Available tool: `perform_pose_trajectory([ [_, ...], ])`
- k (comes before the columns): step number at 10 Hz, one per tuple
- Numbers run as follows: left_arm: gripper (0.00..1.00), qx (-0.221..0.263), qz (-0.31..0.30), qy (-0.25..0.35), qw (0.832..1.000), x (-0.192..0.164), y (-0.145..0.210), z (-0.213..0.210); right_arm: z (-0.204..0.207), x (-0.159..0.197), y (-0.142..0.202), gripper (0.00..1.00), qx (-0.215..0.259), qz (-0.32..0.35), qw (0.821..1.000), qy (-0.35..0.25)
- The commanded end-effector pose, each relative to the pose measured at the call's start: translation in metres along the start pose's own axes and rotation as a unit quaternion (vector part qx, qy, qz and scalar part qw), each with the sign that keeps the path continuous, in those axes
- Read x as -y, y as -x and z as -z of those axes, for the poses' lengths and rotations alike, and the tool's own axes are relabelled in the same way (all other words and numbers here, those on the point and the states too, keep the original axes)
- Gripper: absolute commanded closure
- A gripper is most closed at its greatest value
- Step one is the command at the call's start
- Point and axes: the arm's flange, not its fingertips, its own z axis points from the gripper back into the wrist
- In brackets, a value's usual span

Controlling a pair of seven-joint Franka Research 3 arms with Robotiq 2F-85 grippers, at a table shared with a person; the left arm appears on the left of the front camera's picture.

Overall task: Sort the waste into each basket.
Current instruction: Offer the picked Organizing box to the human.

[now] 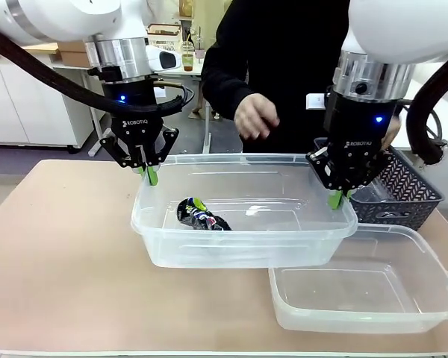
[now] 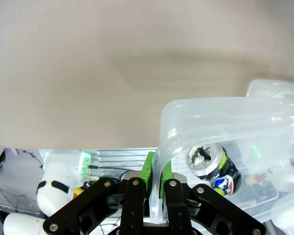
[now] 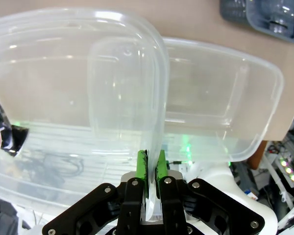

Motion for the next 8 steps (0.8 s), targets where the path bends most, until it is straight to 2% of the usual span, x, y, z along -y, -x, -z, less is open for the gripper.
perform_pose_trajectory([
  [1, 0.93, 0.004, 0.002, -0.001, 1.0, 0.0017, 0.0004, -0.0025, -0.0056, -0.0062, 0.0032, 0.91, 0.0, 0.003, 1.0, -0.001],
  [8, 0.93, 0.004, 0.002, -0.001, 1.0, 0.0017, 0.0004, -0.0025, -0.0056, -0.0062, 0.0032, 0.91, 0.0, 0.003, 1.0, -0.001],
])
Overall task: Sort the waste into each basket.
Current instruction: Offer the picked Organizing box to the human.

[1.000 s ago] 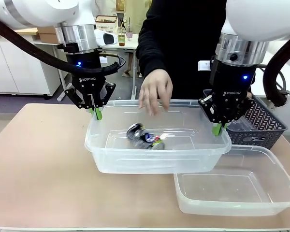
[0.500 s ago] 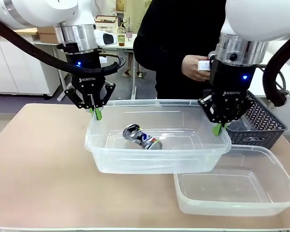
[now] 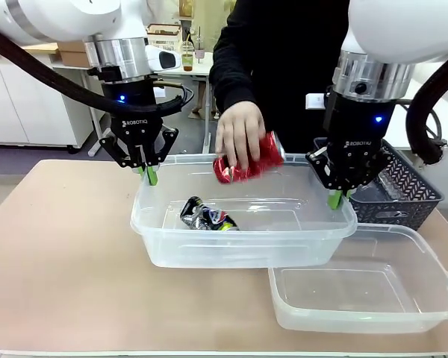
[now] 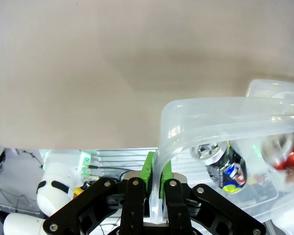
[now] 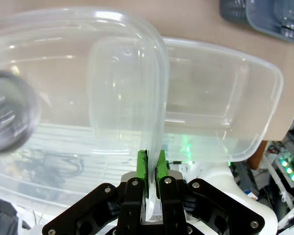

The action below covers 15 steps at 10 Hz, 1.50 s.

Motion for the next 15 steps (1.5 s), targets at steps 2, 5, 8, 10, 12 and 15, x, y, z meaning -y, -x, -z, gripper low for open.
perform_pose_trajectory([
  [2, 0.93, 0.004, 0.002, -0.001, 1.0, 0.0017, 0.0004, -0.0025, -0.0056, -0.0062, 0.0032, 0.91, 0.0, 0.003, 1.0, -0.001],
  [5, 0.93, 0.004, 0.002, -0.001, 1.0, 0.0017, 0.0004, -0.0025, -0.0056, -0.0062, 0.0032, 0.91, 0.0, 0.003, 1.0, -0.001],
  [8, 0.93, 0.004, 0.002, -0.001, 1.0, 0.0017, 0.0004, -0.0025, -0.0056, -0.0062, 0.0032, 0.91, 0.0, 0.003, 1.0, -0.001],
  [10, 0.93, 0.004, 0.002, -0.001, 1.0, 0.0017, 0.0004, -0.0025, -0.0056, -0.0062, 0.0032, 0.91, 0.0, 0.003, 1.0, -0.001],
  [12, 0.93, 0.004, 0.002, -0.001, 1.0, 0.0017, 0.0004, -0.0025, -0.0056, -0.0062, 0.0032, 0.91, 0.0, 0.003, 1.0, -0.001],
  [15, 0.93, 0.004, 0.002, -0.001, 1.0, 0.0017, 0.0004, -0.0025, -0.0056, -0.0062, 0.0032, 0.91, 0.0, 0.003, 1.0, -0.001],
])
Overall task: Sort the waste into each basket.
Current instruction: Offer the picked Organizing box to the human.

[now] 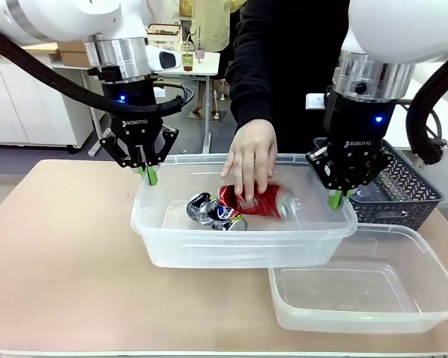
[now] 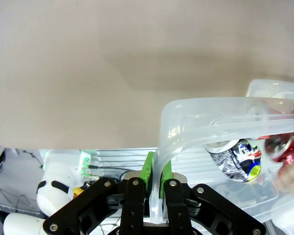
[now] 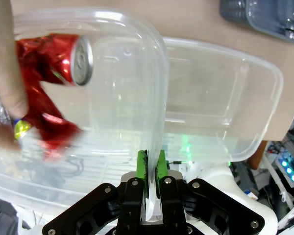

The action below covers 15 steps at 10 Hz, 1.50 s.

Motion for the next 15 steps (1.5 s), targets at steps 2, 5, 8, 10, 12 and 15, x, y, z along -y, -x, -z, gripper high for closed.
perform_pose_trajectory([
  [2, 0.93, 0.004, 0.002, 0.0, 1.0, 0.002, 0.0, -0.002, -0.006, -0.006, 0.003, 0.91, 0.0, 0.003, 1.0, -0.001],
  [5, 0.93, 0.004, 0.002, 0.0, 1.0, 0.002, 0.0, -0.002, -0.006, -0.006, 0.003, 0.91, 0.0, 0.003, 1.0, -0.001],
  [8, 0.93, 0.004, 0.002, 0.0, 1.0, 0.002, 0.0, -0.002, -0.006, -0.006, 0.003, 0.91, 0.0, 0.003, 1.0, -0.001],
  [10, 0.93, 0.004, 0.002, 0.0, 1.0, 0.002, 0.0, -0.002, -0.006, -0.006, 0.003, 0.91, 0.0, 0.003, 1.0, -0.001],
  [12, 0.93, 0.004, 0.002, 0.0, 1.0, 0.002, 0.0, -0.002, -0.006, -0.006, 0.003, 0.91, 0.0, 0.003, 1.0, -0.001],
  [15, 0.93, 0.0, 0.0, 0.0, 1.0, 0.0, 0.0, 0.0, -0.002, -0.01, -0.028, 0.91, -0.017, -0.006, 1.0, 0.002],
])
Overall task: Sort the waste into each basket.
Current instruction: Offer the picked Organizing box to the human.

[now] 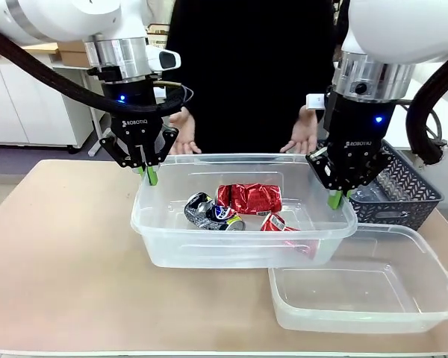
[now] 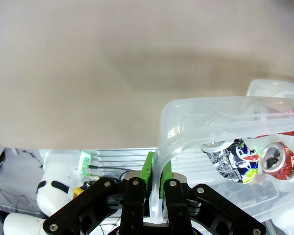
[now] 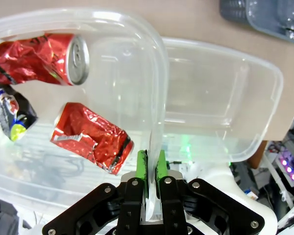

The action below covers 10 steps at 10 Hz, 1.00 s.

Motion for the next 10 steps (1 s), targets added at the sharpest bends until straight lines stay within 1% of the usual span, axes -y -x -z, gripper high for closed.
perform_pose_trajectory([
  [1, 0.93, -0.008, -0.007, 0.002, 1.0, 0.003, -0.026, -0.005, -0.009, -0.02, -0.054, 0.91, -0.023, -0.024, 0.999, 0.004],
  [2, 0.93, -0.013, -0.01, 0.007, 1.0, 0.006, -0.055, -0.009, -0.013, -0.031, -0.085, 0.91, -0.024, -0.037, 0.999, 0.008],
  [3, 0.93, 0.001, -0.021, 0.001, 1.0, 0.009, -0.082, -0.009, -0.014, -0.041, -0.112, 0.91, -0.019, -0.046, 0.999, 0.006],
  [4, 0.93, -0.026, -0.005, -0.011, 1.0, 0.015, -0.106, -0.004, -0.012, -0.048, -0.138, 0.91, -0.017, -0.059, 0.998, -0.008],
  [5, 0.93, -0.029, 0.0, -0.007, 1.0, 0.019, -0.123, -0.001, -0.007, -0.053, -0.153, 0.91, -0.017, -0.05, 0.998, -0.016],
  [6, 0.93, -0.027, -0.009, -0.004, 1.0, 0.022, -0.138, 0.003, -0.001, -0.057, -0.163, 0.91, -0.014, -0.05, 0.998, -0.026],
  [7, 0.93, -0.036, -0.018, 0.008, 0.999, 0.025, -0.146, 0.006, 0.007, -0.058, -0.168, 0.91, -0.003, -0.047, 0.998, -0.04],
  [8, 0.93, -0.019, -0.013, -0.032, 0.999, -0.02, -0.135, 0.013, 0.026, -0.054, -0.166, 0.91, -0.019, -0.05, 0.997, -0.051],
  [9, 0.93, -0.019, -0.013, -0.032, 0.999, -0.02, -0.135, 0.013, 0.015, -0.025, -0.17, 0.91, -0.039, -0.03, 0.999, 0.007],
  [10, 0.93, -0.019, -0.013, -0.032, 0.999, -0.02, -0.135, 0.013, 0.015, -0.025, -0.17, 0.91, -0.039, -0.03, 0.999, 0.007],
])
